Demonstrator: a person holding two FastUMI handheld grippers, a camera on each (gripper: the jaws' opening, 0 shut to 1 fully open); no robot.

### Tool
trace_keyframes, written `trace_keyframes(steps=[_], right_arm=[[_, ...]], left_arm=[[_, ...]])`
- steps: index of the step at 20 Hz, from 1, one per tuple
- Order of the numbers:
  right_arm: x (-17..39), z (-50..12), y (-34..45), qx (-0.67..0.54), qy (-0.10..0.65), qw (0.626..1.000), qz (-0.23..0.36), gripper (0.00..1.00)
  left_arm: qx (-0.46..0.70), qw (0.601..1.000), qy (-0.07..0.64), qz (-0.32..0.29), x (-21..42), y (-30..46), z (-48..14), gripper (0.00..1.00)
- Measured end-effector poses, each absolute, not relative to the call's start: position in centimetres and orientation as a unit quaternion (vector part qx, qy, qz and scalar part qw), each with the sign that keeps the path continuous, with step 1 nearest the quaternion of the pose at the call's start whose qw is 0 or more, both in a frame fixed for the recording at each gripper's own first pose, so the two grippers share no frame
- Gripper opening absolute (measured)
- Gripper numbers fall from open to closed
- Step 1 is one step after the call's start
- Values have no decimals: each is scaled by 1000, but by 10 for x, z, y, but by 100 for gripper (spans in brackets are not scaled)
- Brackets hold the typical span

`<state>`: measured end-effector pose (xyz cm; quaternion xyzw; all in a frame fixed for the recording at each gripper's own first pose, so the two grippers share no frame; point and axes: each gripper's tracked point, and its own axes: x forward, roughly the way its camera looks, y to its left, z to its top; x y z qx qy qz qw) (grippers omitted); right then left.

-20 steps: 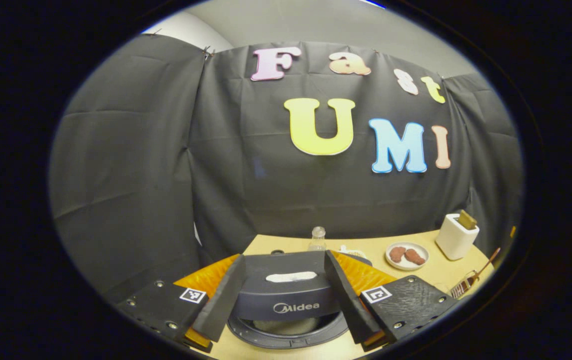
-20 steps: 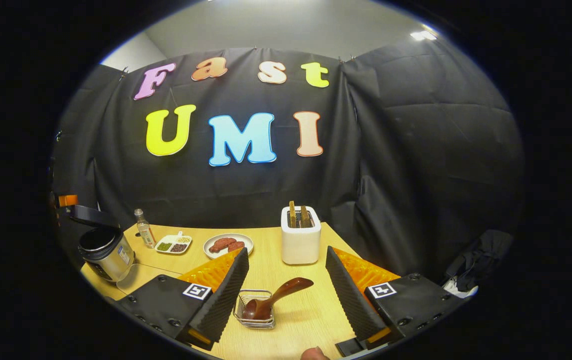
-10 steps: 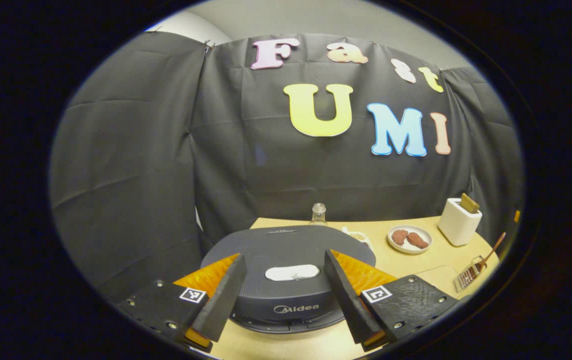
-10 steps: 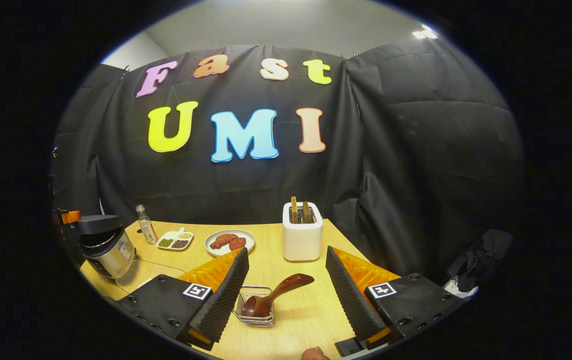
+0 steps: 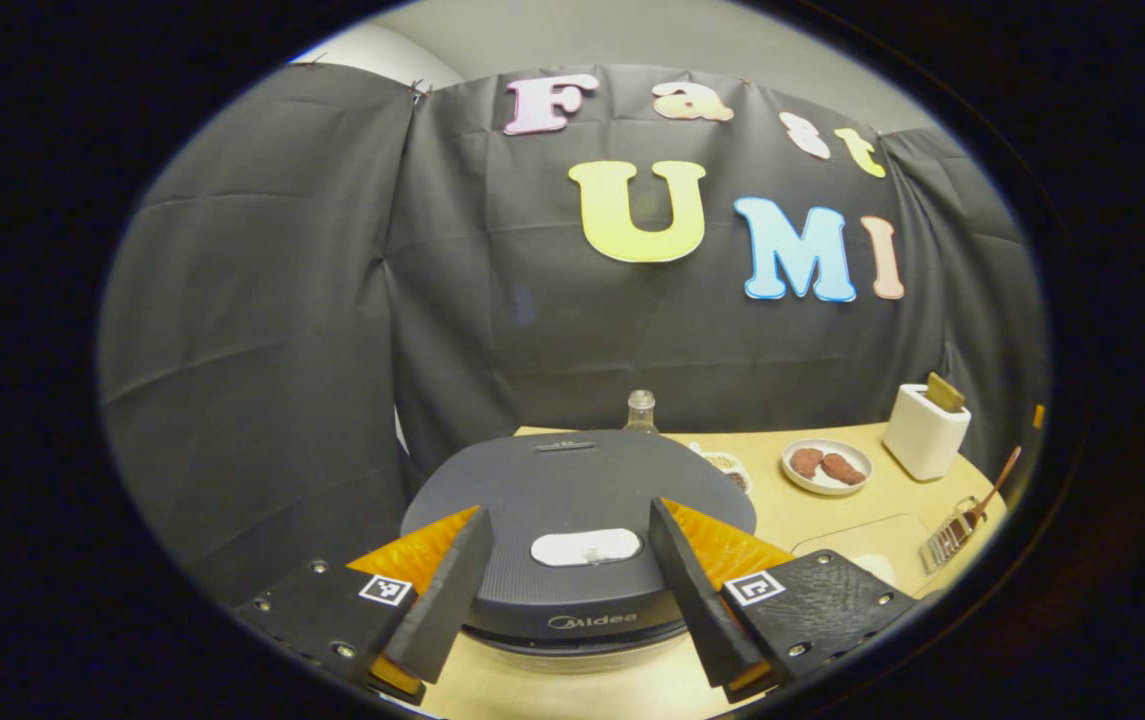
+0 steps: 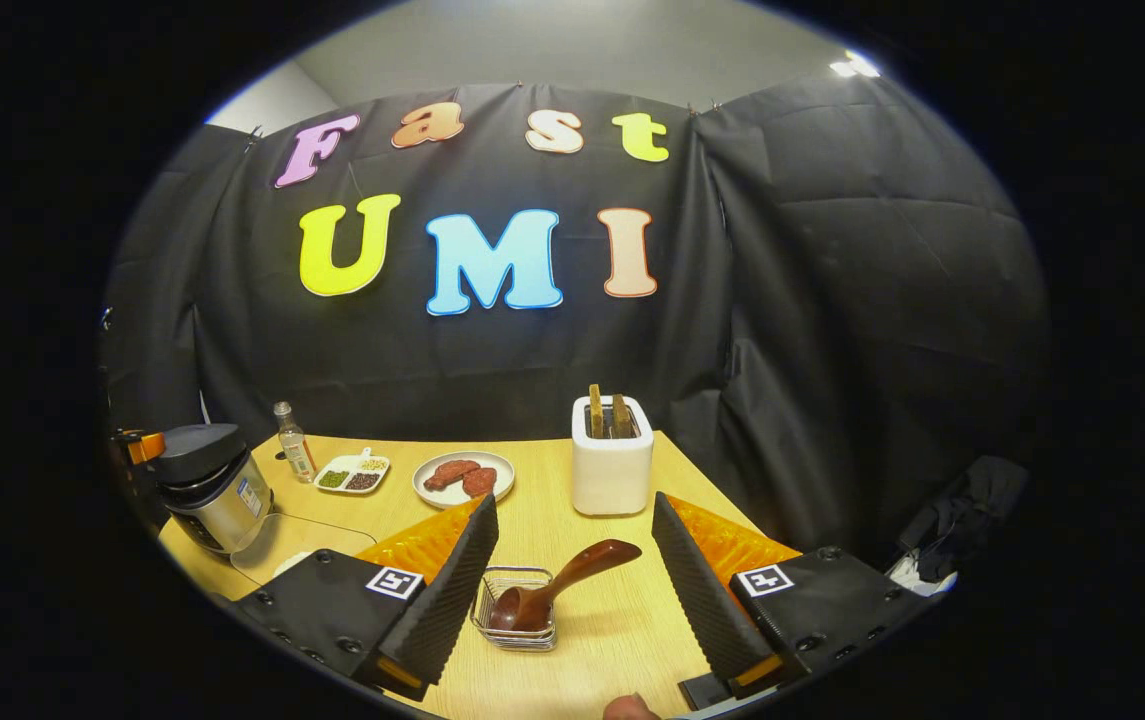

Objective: Close the left gripper, press the button to open the rice cooker; take a wooden spoon from the chopstick holder with the right hand, scoop a spoonful of rice and pour it into the rice cooker, then put the wooden spoon back into the chopstick holder.

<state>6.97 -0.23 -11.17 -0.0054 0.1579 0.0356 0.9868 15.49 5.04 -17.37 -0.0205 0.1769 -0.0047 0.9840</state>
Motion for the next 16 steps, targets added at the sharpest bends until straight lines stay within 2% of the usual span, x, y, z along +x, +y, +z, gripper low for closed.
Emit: trace_keyframes(steps=[5, 6, 9, 14, 15, 16], right_arm=[[72, -114, 0, -9, 160, 986, 36, 98], [72, -114, 0, -10, 161, 986, 36, 98], [71, -116, -2, -12, 163, 986, 32, 98], [70, -119, -4, -12, 170, 985, 29, 98], [69, -119, -3, -11, 170, 985, 30, 98], [69, -116, -2, -10, 169, 985, 31, 98]], left_arm=[[-18, 982, 188, 2, 150, 48, -195, 95], [-17, 982, 189, 4, 149, 47, -199, 98], [-15, 985, 170, 11, 148, 49, -196, 96], [-34, 982, 187, 15, 140, 48, -212, 99], [-38, 986, 161, 13, 140, 47, -205, 97], [-43, 985, 164, 11, 138, 49, -211, 97]])
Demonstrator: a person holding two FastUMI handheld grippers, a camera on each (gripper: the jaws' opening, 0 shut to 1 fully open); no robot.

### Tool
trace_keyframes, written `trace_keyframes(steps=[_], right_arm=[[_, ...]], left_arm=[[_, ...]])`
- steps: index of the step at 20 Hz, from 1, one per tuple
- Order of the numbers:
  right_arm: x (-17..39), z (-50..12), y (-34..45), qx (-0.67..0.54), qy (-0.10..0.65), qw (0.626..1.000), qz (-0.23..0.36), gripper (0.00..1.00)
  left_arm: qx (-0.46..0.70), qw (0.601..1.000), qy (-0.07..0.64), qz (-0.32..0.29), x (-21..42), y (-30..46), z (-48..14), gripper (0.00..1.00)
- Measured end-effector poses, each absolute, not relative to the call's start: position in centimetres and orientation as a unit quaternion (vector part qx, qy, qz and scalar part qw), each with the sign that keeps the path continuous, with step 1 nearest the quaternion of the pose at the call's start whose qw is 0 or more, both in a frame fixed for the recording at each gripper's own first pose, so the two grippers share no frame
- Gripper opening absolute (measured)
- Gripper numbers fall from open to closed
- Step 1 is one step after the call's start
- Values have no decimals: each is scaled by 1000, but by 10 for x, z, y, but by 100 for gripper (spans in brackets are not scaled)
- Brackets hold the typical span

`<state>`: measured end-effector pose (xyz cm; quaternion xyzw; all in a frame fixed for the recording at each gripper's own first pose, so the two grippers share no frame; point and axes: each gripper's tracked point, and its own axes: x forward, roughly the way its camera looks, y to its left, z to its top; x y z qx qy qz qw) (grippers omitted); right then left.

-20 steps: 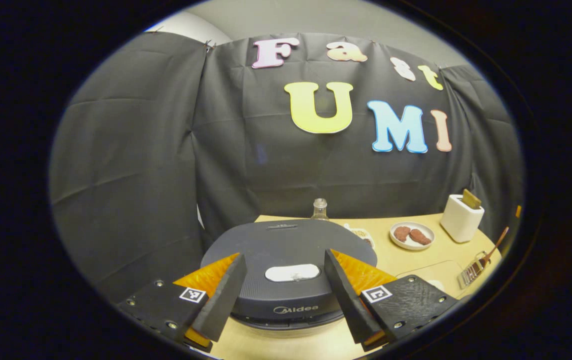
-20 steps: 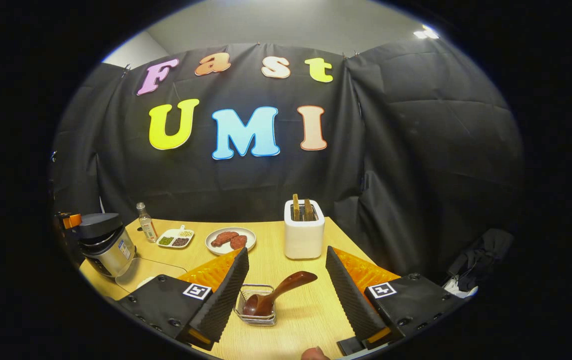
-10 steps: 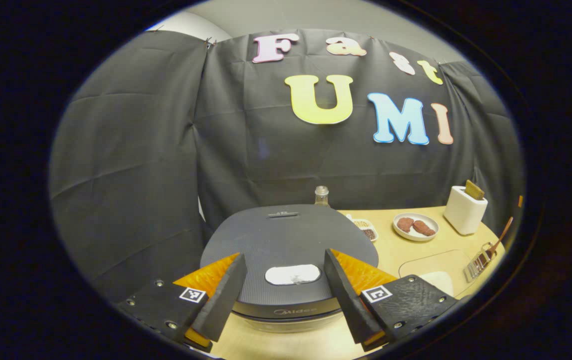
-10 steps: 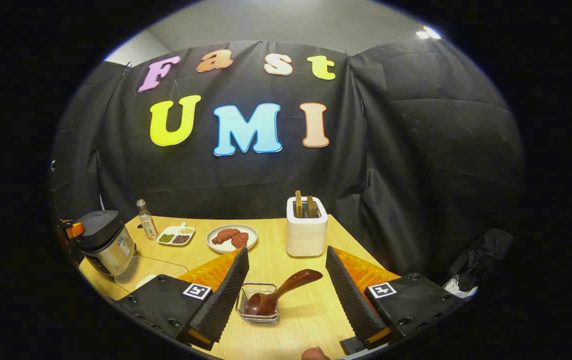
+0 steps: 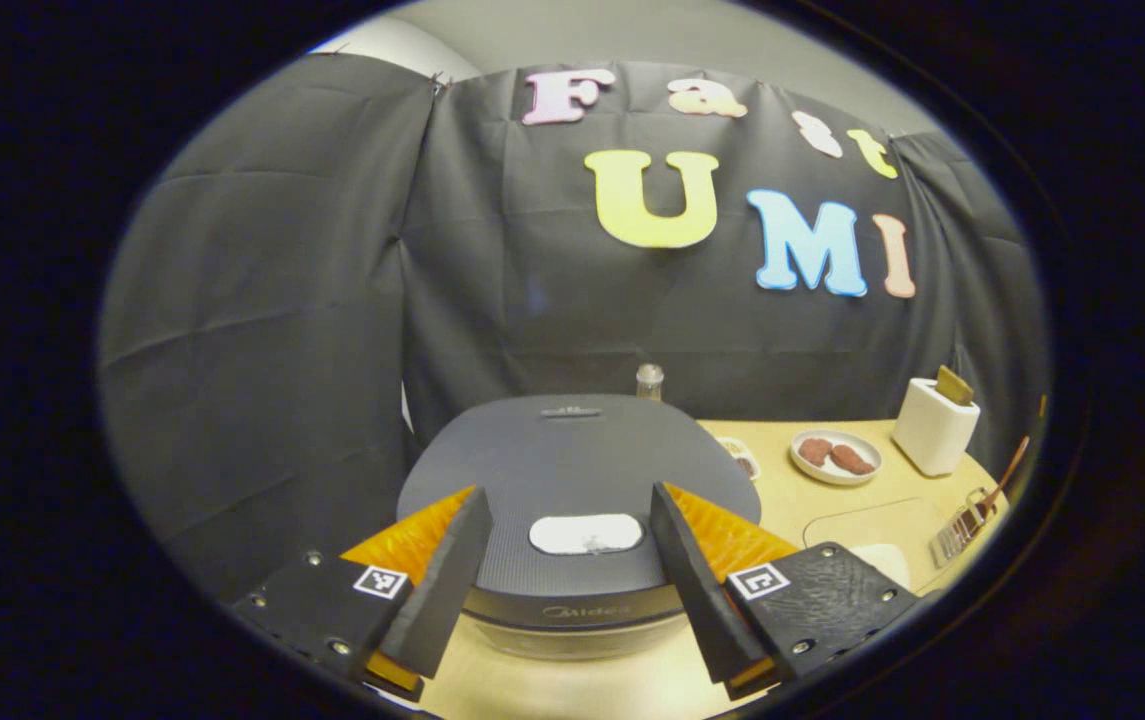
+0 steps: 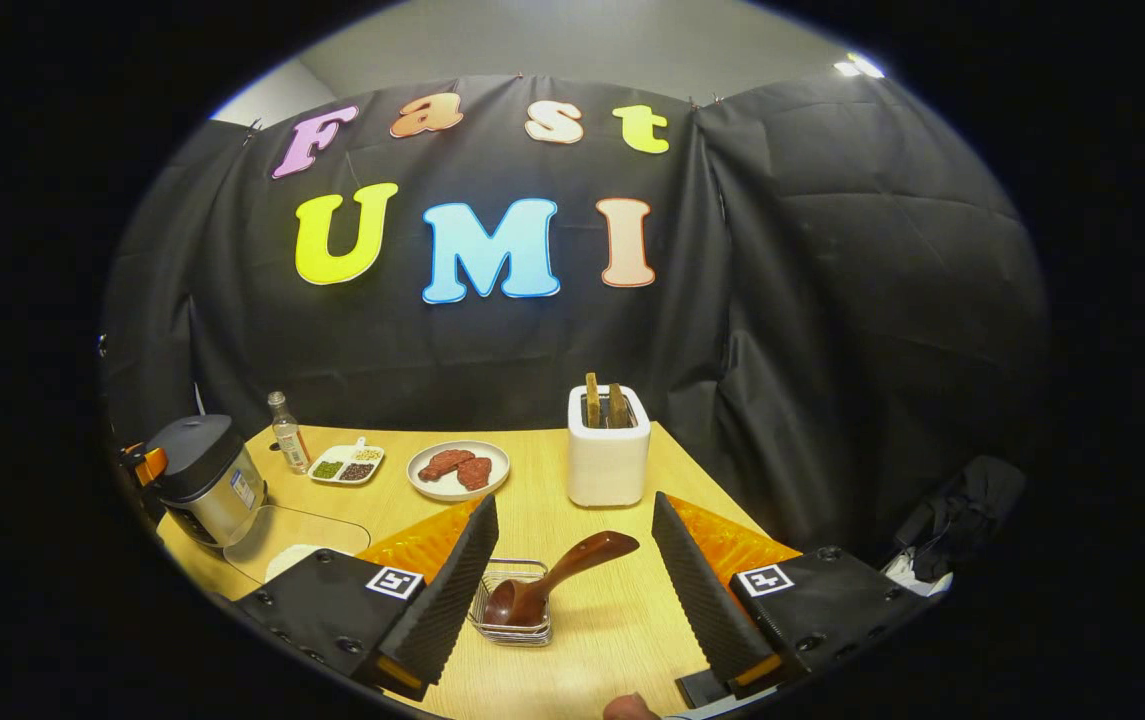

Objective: Close the left gripper, press the button to open the rice cooker; take a wooden spoon from the chopstick holder with the right hand, scoop a spoonful of rice and pour it into the rice cooker, then put the wooden spoon back into the chopstick holder.

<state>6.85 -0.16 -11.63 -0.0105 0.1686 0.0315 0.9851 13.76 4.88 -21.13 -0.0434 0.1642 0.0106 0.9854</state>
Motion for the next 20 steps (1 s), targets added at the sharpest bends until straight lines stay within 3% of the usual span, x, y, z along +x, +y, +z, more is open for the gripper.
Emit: trace_keyframes(steps=[4, 8, 14, 20], right_arm=[[66, -104, -2, -10, 153, 988, 34, 98], [62, -90, -13, 2, 140, 990, 32, 98], [50, -50, -22, 9, 91, 995, 49, 98], [37, -30, -9, 27, 62, 995, 76, 98]], left_arm=[[-17, 989, 148, 14, 142, 48, -204, 99], [-7, 994, 101, 37, 137, 52, -159, 92], [18, 999, 37, 18, 85, 18, -60, 92], [27, 1000, 13, 8, 22, -2, -9, 92]])
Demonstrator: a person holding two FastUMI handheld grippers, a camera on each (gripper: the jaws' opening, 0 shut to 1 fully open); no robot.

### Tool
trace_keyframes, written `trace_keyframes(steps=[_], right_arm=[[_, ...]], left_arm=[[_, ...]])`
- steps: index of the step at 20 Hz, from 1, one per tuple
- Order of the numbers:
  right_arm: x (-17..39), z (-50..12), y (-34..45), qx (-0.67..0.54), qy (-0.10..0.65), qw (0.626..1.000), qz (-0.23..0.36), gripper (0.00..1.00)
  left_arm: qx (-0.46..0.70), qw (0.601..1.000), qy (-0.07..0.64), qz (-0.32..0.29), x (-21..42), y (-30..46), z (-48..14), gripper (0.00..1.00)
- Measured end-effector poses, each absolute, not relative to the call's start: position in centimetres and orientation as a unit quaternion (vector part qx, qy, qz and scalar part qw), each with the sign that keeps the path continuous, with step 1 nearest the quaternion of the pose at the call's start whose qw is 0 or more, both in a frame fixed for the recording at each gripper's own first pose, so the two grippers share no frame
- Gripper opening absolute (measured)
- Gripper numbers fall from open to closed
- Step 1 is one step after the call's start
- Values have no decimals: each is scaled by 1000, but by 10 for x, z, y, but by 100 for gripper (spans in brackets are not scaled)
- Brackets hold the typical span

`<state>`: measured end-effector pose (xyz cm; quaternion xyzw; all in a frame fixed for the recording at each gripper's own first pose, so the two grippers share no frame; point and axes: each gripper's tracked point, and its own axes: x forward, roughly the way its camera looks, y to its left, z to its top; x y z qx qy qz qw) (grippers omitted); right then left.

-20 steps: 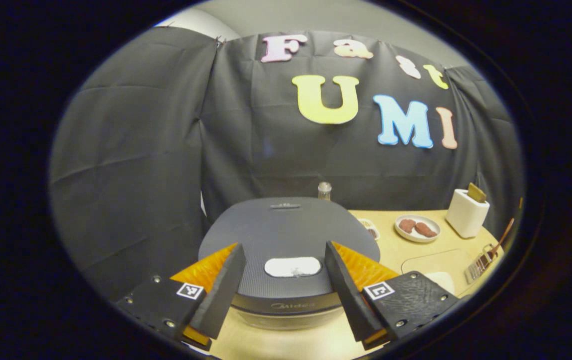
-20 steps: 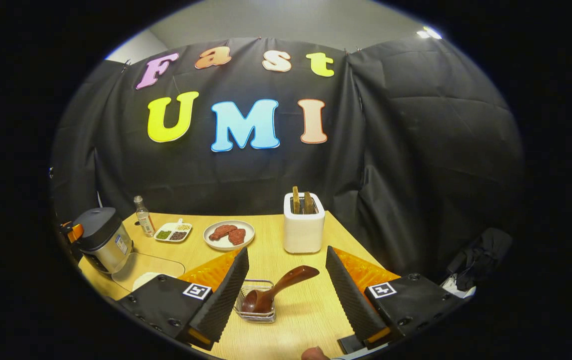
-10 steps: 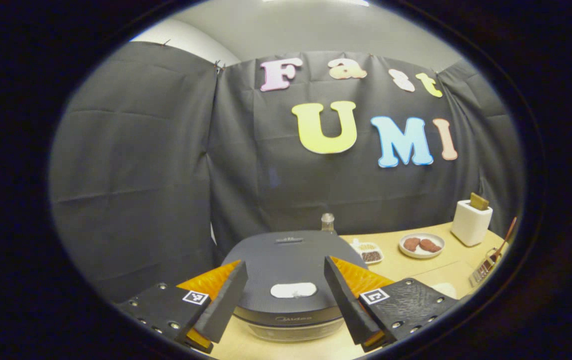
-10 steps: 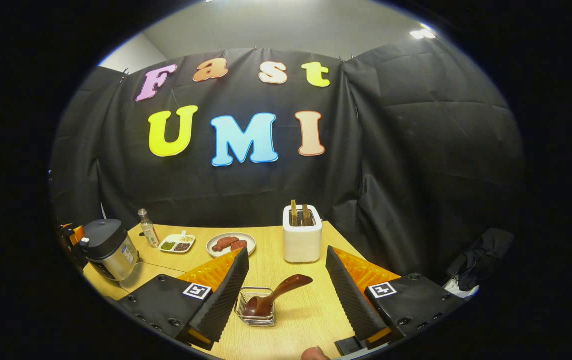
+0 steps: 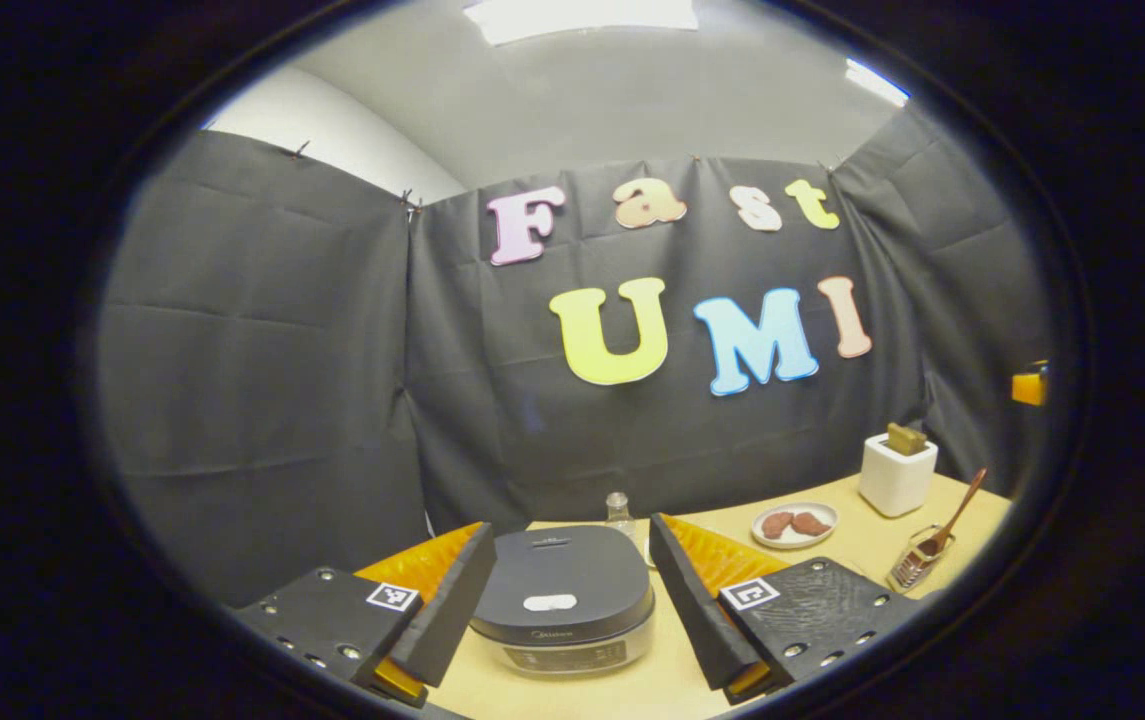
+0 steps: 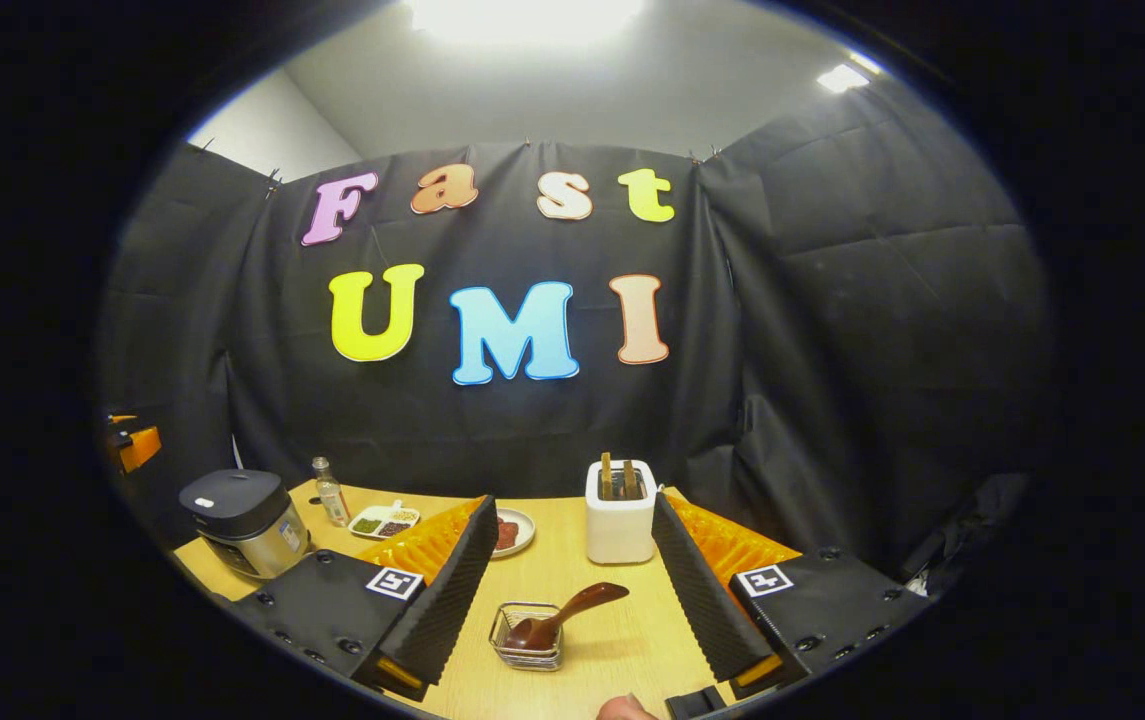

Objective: Close the left gripper, press the button to open the rice cooker; take a wooden spoon from the chopstick holder with the right hand, scoop a spoonful of rice and pour it into the rice cooker, then put the wooden spoon back into the chopstick holder.

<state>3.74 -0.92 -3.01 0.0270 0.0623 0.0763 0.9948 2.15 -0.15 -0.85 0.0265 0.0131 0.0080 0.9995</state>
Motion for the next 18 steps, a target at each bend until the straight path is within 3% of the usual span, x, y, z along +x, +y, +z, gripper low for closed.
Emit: trace_keyframes(steps=[6, 18], right_arm=[[19, -22, 10, 33, 46, 996, 67, 98], [9, -1, 50, 22, 22, 996, 82, 98]], left_arm=[[23, 1000, -5, 0, -22, 13, 0, 92], [-3, 1000, -12, 19, -26, 58, 1, 93]])
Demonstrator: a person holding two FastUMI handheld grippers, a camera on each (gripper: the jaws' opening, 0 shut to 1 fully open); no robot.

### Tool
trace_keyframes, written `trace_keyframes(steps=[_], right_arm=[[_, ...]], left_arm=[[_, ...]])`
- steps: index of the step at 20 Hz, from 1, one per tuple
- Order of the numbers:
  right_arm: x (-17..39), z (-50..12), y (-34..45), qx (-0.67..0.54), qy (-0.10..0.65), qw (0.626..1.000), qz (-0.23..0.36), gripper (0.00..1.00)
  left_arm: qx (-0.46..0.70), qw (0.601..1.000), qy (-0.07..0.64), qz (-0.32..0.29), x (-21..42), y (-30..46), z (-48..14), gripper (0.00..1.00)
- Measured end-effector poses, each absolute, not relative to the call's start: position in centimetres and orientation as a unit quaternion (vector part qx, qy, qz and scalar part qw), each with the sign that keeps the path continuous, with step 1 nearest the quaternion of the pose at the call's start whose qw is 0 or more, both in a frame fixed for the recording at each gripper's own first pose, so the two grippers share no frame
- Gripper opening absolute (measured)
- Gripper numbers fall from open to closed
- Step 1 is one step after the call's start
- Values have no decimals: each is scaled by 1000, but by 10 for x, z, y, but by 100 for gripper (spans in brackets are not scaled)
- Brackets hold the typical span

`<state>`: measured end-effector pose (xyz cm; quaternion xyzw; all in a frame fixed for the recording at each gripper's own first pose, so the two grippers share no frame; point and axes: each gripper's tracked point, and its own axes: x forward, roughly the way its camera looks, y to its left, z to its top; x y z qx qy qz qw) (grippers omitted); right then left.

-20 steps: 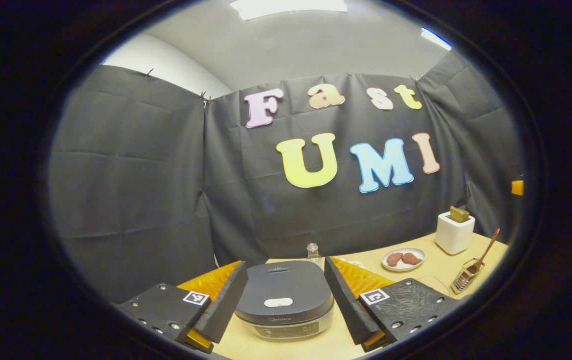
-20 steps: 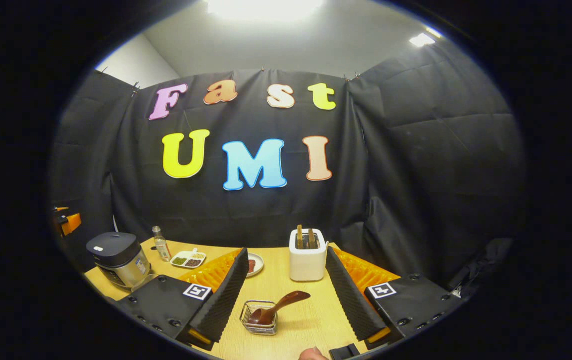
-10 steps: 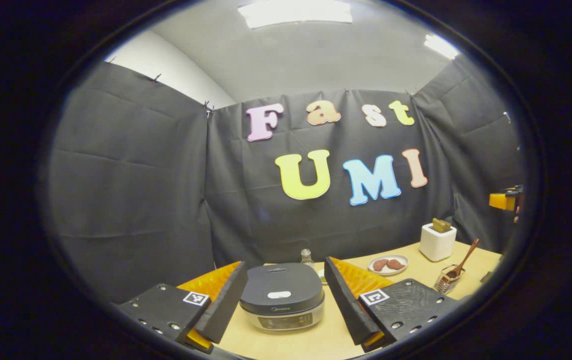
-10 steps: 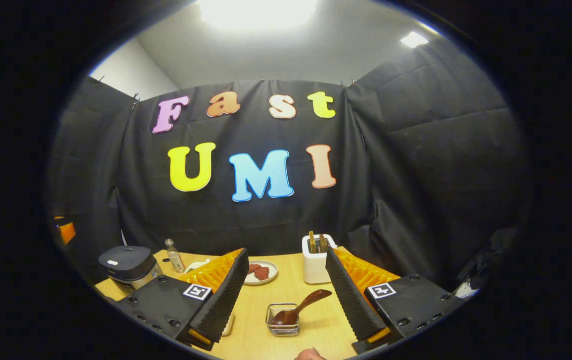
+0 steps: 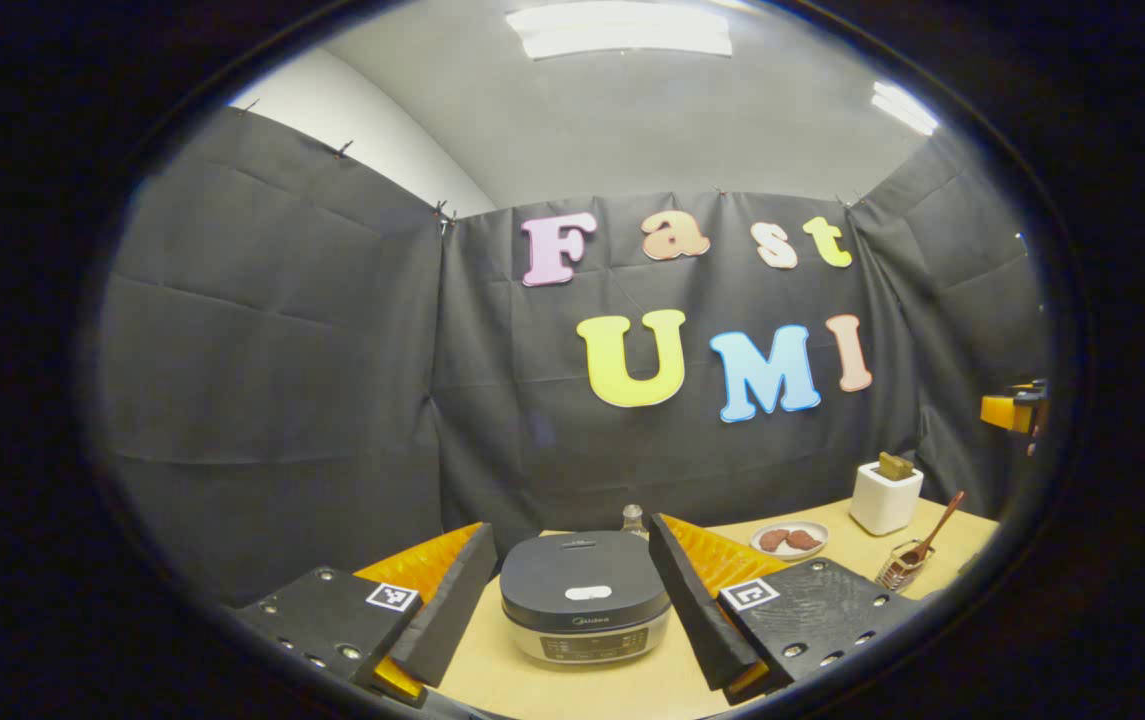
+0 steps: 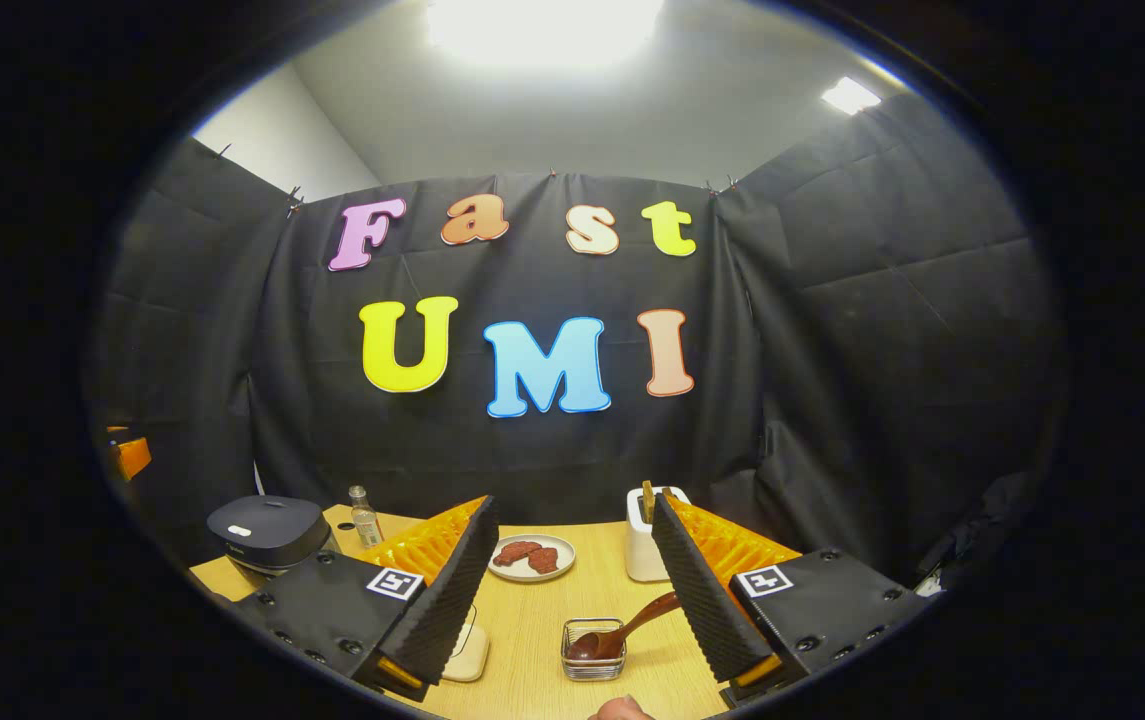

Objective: Close the left gripper, press the button to open the rice cooker; take a wooden spoon from the chopstick holder with the right hand, scoop a spoonful of rice and pour it into the rice cooker, then put the wooden spoon back into the chopstick holder.

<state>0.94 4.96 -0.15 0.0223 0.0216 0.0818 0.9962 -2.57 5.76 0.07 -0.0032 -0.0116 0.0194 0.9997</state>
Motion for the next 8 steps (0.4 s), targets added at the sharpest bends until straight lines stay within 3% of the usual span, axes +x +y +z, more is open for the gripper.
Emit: trace_keyframes(steps=[7, 8], right_arm=[[19, 1, 52, 18, 20, 996, 82, 98], [19, 3, 53, 18, 17, 996, 84, 92]], left_arm=[[-2, 1000, -20, 12, -18, 43, 9, 93], [-3, 1000, -19, 12, -17, 42, 8, 94]])
